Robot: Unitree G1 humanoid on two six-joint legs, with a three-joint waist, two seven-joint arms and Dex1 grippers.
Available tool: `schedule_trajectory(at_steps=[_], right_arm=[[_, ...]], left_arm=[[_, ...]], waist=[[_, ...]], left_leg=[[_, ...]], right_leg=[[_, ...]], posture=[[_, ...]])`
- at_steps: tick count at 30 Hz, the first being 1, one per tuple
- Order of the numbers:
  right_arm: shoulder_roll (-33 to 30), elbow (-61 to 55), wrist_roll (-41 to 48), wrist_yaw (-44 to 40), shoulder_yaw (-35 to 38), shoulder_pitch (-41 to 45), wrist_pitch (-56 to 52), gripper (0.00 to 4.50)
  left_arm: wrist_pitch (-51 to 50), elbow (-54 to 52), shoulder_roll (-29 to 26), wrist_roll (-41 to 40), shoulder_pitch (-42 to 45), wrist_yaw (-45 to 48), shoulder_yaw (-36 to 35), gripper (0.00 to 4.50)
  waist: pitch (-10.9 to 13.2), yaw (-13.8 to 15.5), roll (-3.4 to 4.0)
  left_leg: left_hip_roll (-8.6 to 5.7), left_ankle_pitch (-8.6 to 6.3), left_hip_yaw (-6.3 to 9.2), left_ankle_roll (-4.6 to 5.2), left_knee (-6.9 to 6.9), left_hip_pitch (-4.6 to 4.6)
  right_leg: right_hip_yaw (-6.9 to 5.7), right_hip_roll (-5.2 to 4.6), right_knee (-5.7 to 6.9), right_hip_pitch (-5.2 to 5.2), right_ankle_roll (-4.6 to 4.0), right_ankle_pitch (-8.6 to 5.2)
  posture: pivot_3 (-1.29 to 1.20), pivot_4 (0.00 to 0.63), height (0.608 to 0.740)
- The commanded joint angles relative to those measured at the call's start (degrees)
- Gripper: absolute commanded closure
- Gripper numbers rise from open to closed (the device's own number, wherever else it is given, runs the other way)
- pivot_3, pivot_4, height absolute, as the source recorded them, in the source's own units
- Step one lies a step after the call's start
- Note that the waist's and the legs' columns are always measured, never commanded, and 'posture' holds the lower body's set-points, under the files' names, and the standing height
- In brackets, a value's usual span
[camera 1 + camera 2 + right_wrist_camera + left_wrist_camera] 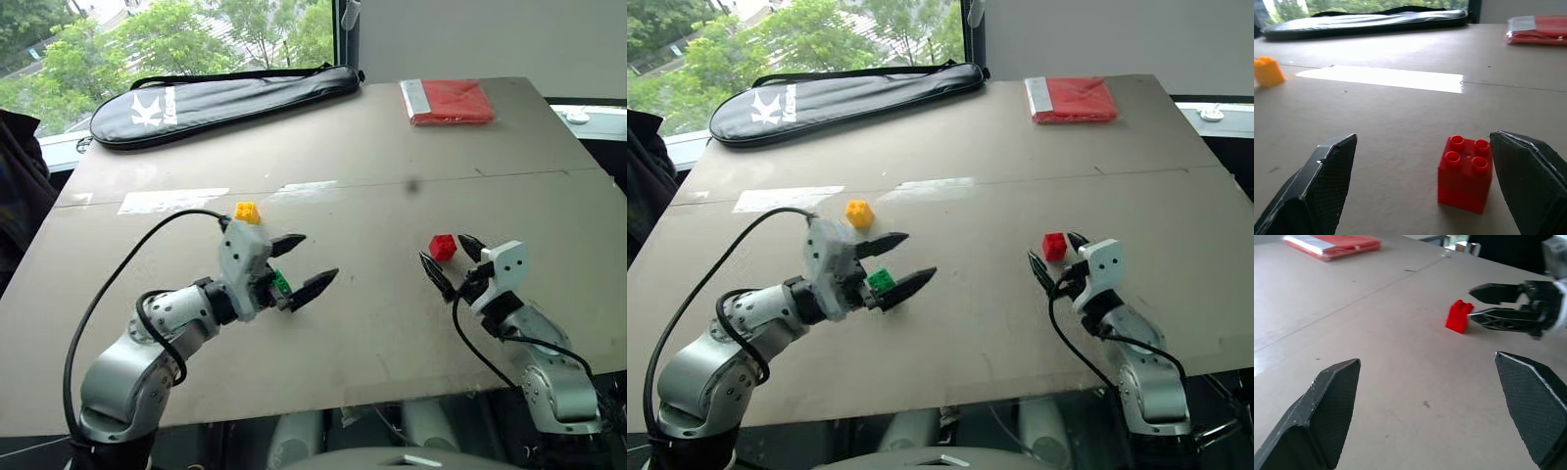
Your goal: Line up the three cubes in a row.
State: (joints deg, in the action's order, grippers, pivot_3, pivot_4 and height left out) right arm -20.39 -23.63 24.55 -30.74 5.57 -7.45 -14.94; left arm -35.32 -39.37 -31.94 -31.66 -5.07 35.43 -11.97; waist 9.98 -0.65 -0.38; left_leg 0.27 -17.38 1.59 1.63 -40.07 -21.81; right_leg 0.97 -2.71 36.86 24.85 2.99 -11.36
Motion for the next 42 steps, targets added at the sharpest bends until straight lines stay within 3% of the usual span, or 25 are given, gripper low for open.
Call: schedule_trajectory(at_steps=[1,7,17,21,24,29,35,42], right_arm=[[-6.97,-2.55,8.89,-15.21,5.32,-5.32,2.02,0.03],[-12.57,-1.7,12.58,-30.39,5.48,-9.76,7.87,0.03],[-12.21,-4.11,12.29,-32.85,2.27,-9.77,9.68,0.03],[-12.58,-3.95,12.47,-32.65,2.65,-9.17,9.89,0.03],[-12.8,-3.98,12.11,-32.63,2.7,-9.1,10.21,0.0],[-12.96,-4.36,12.22,-32.07,2.74,-9.09,9.88,0.0],[-13.65,-4.0,13.11,-31.87,3.51,-8.19,9.35,0.0],[-12.99,-0.13,13.62,-30.66,6.73,-7.75,10.03,0.0]], left_arm=[[5.21,-0.61,0.31,4.04,-5.8,-1.24,-1.4,0.0],[11.27,7.28,0.99,9.1,-6.64,-0.28,2.62,0.0],[23.19,27.49,-4.45,14.43,0.15,14.69,10.56,0.0],[24.48,33.31,-4.93,12.85,2.84,18.7,10.85,0.0],[25.91,35.96,-4.74,11.45,3.13,21.59,10.04,0.83],[28.31,39.74,-5.1,11.85,4.56,24.41,10.26,3.18],[30.73,43.88,-4.11,14.3,12.37,27.06,13.94,3.18],[30.18,50.25,1.41,20.25,28.36,31.81,25.29,3.18]], waist=[[0.01,0.11,-0.04],[0.08,0.04,-0.16],[0.09,0.08,-0.19],[0.07,0.37,-0.17],[0.05,0.39,-0.17],[0.04,0.32,-0.14],[0.02,1.22,-0.14],[0.01,1.82,-0.21]], left_leg=[[-0.01,0.0,0.01,0.0,-0.01,-0.04],[0.01,0.0,-0.06,0.01,-0.09,0.09],[0.05,0.0,-0.08,-0.01,-0.13,-0.02],[0.02,0.0,-0.09,-0.01,-0.13,0.02],[0.01,0.0,-0.09,-0.01,-0.14,0.07],[0.04,0.0,-0.07,0.0,-0.13,0.07],[-0.01,0.02,-0.11,0.0,-0.2,0.08],[-0.18,0.02,-0.14,0.0,-0.27,0.0]], right_leg=[[-0.03,-0.01,-0.02,0.01,0.01,-0.01],[-0.02,0.01,-0.02,-0.12,0.04,-0.02],[-0.08,0.03,0.01,-0.04,-0.01,0.01],[-0.04,-0.08,-0.01,-0.06,0.01,0.01],[-0.04,-0.08,0.0,-0.1,0.01,0.02],[-0.07,-0.07,0.01,-0.1,0.01,0.02],[-0.09,-0.06,0.02,-0.16,0.0,0.03],[-0.16,-0.06,-0.01,-0.28,0.01,0.04]], posture=[[0.0,0.15,0.701],[0.0,0.15,0.701],[0.0,0.15,0.701],[0.0,0.15,0.701],[0.0,0.15,0.701],[0.0,0.15,0.701],[0.0,0.15,0.701],[0.0,0.15,0.701]])
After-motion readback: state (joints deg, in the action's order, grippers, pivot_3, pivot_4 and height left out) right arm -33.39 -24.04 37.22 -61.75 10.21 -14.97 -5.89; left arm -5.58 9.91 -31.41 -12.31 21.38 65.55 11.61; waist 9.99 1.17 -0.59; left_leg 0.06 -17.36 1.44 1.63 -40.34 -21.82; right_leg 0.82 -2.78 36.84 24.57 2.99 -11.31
